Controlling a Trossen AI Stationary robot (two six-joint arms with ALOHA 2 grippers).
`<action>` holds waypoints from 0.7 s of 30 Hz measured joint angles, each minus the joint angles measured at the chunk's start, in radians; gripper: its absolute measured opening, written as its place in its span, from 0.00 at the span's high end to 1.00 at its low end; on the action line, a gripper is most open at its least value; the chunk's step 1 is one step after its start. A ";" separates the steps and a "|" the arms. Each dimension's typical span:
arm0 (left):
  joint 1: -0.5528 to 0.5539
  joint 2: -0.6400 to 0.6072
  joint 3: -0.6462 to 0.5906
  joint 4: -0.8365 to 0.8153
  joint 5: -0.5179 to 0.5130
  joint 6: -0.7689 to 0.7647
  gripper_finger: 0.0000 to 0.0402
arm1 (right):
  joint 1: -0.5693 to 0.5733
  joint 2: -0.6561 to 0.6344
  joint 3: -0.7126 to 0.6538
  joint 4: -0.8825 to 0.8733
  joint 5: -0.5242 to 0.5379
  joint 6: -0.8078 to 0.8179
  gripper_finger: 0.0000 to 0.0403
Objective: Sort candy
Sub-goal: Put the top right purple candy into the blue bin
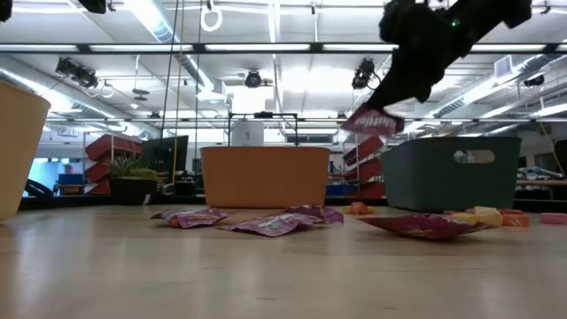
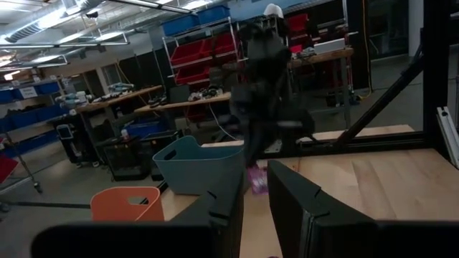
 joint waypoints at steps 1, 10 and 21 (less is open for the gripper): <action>0.000 0.000 0.000 0.000 -0.001 0.000 0.83 | -0.008 -0.029 0.000 -0.020 0.012 -0.002 1.00; 0.000 0.000 0.000 0.001 -0.001 0.003 0.83 | -0.129 -0.252 0.002 -0.169 0.137 -0.027 1.00; 0.000 0.000 0.000 0.001 -0.002 0.003 0.83 | -0.379 -0.368 0.002 -0.277 0.314 -0.059 1.00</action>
